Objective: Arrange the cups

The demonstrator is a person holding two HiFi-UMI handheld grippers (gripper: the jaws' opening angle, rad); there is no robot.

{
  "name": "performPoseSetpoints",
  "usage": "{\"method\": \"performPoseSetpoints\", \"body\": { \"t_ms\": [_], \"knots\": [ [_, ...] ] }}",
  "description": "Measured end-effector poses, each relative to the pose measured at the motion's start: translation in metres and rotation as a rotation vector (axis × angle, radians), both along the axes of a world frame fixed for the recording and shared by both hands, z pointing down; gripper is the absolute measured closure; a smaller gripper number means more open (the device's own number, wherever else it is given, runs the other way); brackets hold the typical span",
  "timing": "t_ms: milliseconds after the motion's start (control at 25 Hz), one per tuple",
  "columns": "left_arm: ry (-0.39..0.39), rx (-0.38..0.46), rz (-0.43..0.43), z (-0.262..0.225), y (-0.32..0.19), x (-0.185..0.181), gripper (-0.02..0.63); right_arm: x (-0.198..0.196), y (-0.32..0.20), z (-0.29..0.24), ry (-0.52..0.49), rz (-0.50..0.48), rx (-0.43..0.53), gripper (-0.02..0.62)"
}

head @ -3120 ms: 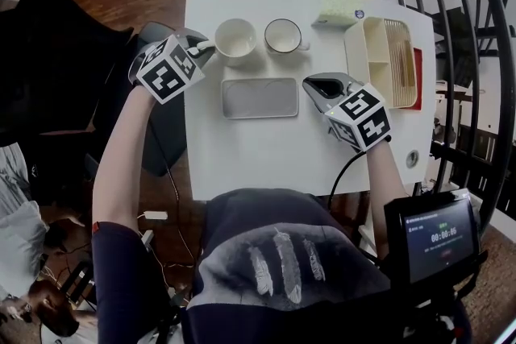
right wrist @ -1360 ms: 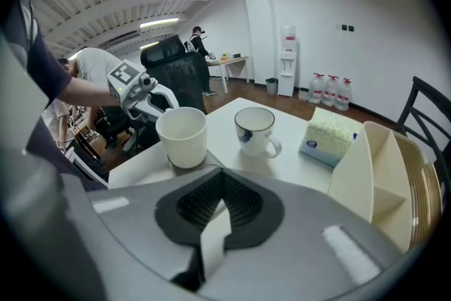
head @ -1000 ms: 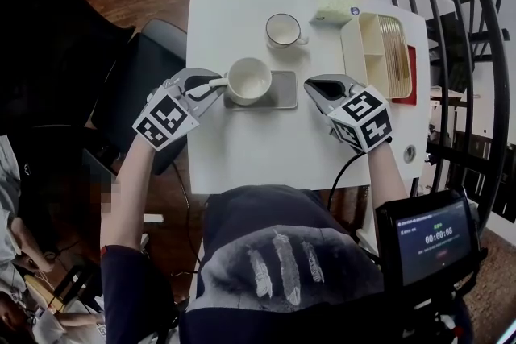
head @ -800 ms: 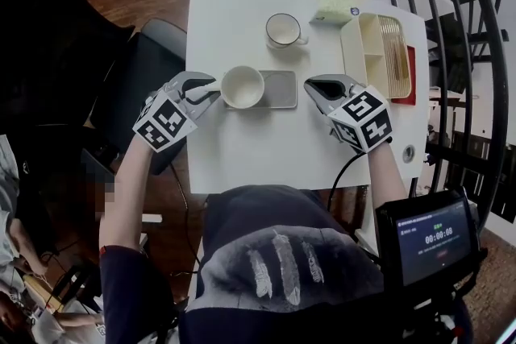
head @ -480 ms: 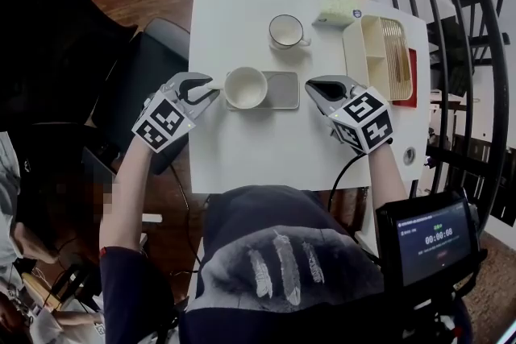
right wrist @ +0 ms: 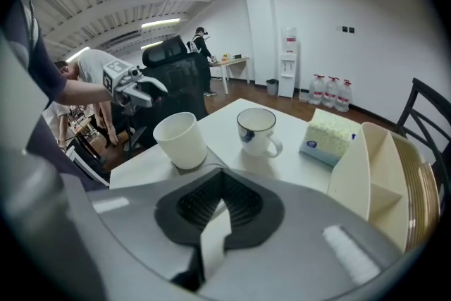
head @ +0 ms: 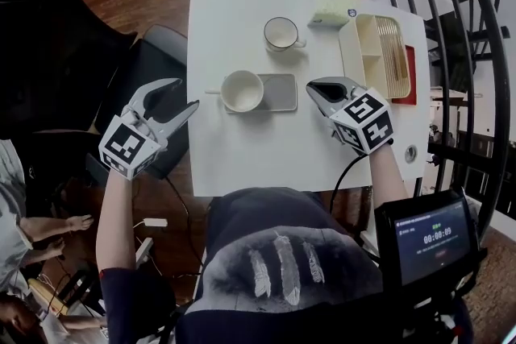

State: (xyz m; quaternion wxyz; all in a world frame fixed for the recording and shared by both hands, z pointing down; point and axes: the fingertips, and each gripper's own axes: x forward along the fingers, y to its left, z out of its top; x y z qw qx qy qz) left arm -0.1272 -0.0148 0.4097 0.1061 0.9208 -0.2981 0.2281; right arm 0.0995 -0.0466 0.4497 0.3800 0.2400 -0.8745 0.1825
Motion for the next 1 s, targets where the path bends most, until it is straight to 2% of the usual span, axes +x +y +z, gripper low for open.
{"method": "performPoseSetpoints", "body": {
  "t_ms": [120,240,320,360,400,440,480,800,1000],
  "knots": [
    [0.092,0.052,-0.045,-0.039,-0.020,0.003,0.370,0.000,-0.002,-0.001,-0.002,0.000,0.005,0.591],
    [0.125,0.101,0.010,-0.055,-0.041,0.026,0.371,-0.001,-0.006,-0.005,-0.010,-0.001,0.017,0.591],
    [0.137,0.096,0.043,-0.057,-0.049,0.047,0.388,-0.003,-0.010,-0.010,-0.024,-0.002,0.029,0.591],
    [0.144,0.089,0.060,-0.056,-0.051,0.058,0.424,-0.005,-0.012,-0.013,-0.032,-0.003,0.035,0.591],
    [0.152,0.084,0.081,-0.055,-0.051,0.067,0.489,-0.006,-0.013,-0.016,-0.040,-0.005,0.042,0.591],
    [0.162,0.079,0.103,-0.053,-0.049,0.075,0.582,-0.007,-0.015,-0.019,-0.046,-0.008,0.050,0.591],
    [0.176,0.069,0.121,-0.051,-0.047,0.082,0.592,-0.008,-0.016,-0.022,-0.051,-0.011,0.056,0.591],
    [0.258,-0.011,0.143,-0.039,-0.029,0.105,0.592,-0.003,-0.010,-0.023,-0.056,-0.015,0.070,0.591],
    [0.258,-0.011,0.136,-0.038,-0.030,0.103,0.592,-0.005,-0.012,-0.023,-0.065,-0.014,0.076,0.591]
  ]
}}
